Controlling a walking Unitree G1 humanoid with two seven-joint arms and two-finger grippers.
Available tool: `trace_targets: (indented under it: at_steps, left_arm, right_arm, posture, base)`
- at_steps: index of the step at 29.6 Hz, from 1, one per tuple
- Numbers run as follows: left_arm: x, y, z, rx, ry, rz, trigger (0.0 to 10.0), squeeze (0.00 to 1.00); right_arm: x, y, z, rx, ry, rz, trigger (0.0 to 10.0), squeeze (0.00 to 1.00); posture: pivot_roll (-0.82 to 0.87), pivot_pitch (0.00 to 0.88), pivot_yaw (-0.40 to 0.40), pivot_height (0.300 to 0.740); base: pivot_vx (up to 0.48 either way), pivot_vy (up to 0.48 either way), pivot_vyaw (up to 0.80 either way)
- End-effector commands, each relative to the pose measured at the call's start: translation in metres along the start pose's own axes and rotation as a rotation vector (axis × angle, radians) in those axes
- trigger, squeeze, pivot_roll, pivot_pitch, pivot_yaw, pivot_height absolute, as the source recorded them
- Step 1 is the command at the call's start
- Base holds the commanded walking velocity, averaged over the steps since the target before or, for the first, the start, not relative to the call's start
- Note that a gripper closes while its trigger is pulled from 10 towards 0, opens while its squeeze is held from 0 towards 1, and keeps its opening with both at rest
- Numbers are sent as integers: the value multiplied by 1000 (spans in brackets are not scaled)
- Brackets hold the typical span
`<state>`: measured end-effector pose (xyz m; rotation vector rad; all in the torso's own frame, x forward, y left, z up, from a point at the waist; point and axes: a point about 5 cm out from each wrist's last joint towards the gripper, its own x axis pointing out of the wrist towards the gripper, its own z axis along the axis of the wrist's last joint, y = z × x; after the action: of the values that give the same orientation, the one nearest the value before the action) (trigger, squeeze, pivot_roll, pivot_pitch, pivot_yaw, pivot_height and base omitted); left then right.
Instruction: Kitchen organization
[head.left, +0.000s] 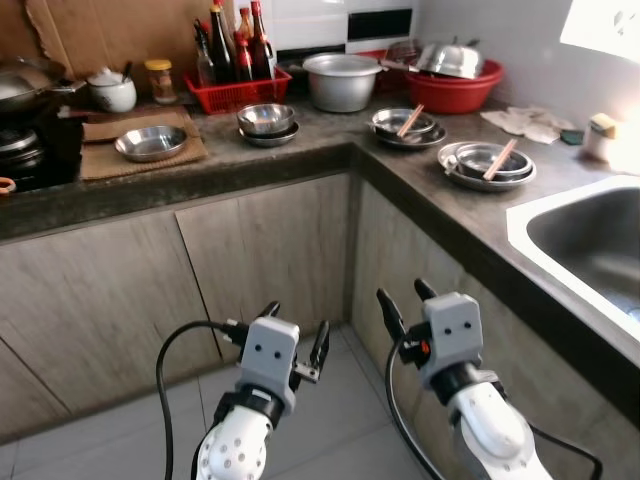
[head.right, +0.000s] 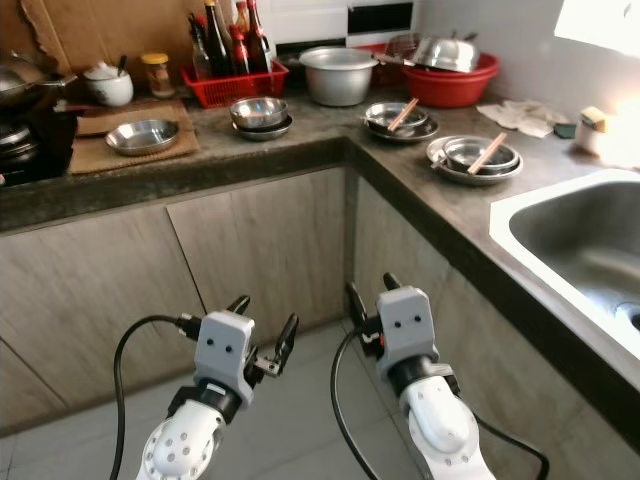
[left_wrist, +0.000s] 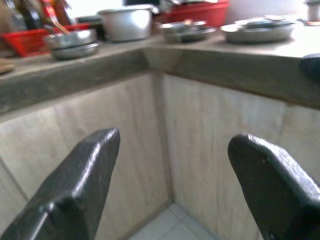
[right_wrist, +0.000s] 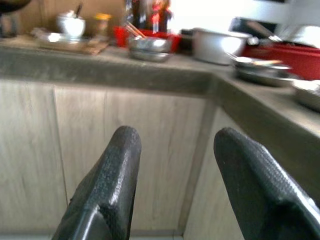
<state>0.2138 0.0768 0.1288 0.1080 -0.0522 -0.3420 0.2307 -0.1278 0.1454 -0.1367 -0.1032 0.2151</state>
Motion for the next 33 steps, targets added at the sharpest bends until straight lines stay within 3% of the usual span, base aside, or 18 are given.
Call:
trace_targets:
  at_steps: [1,15,33]
  left_arm:
    - [-1,5,1,17,-4,14,10000,0]
    - [1,6,1,18,-5,17,10000,0]
    - [1,6,1,18,-5,18,10000,0]
  right_arm:
    - [2,3,4,8,-21,5,10000,0]
    - [3,5,4,30,-19,9,10000,0]
    - [4,5,2,63,-16,9,10000,0]
  posture:
    - [39,32,-28,740]
    - [41,30,-28,740]
    - [43,30,-28,740]
  base:
    - [364,0,800]
    - [367,0,800]
    - [365,0,0]
